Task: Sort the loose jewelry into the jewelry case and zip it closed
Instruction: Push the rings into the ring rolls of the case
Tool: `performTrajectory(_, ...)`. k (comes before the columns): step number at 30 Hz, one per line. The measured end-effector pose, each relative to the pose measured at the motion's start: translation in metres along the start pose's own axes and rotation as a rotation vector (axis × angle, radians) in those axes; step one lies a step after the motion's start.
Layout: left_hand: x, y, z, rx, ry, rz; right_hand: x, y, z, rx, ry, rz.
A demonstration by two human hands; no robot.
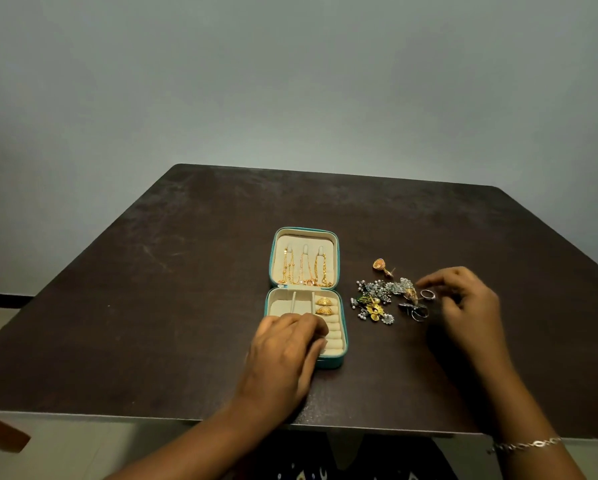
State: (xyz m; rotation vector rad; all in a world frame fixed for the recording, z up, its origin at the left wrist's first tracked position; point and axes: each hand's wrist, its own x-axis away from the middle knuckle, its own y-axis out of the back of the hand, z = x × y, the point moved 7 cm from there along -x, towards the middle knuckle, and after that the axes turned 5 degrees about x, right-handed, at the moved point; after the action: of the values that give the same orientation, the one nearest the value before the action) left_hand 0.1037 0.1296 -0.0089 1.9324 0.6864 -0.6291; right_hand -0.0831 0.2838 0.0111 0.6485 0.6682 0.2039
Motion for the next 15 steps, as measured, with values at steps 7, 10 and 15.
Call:
performTrajectory(7, 0.0, 0.0, 0.002, 0.006, 0.005, 0.004, 0.009, -0.014, -0.009, 0.227, 0.035, 0.066)
performTrajectory(10, 0.0, 0.001, 0.002, 0.008, 0.005, 0.007, 0.009, -0.013, -0.015, 0.267, -0.037, 0.08)
performTrajectory(15, 0.001, 0.0, 0.004, 0.021, 0.012, 0.016, 0.009, 0.0, -0.028, 0.275, -0.176, 0.012)
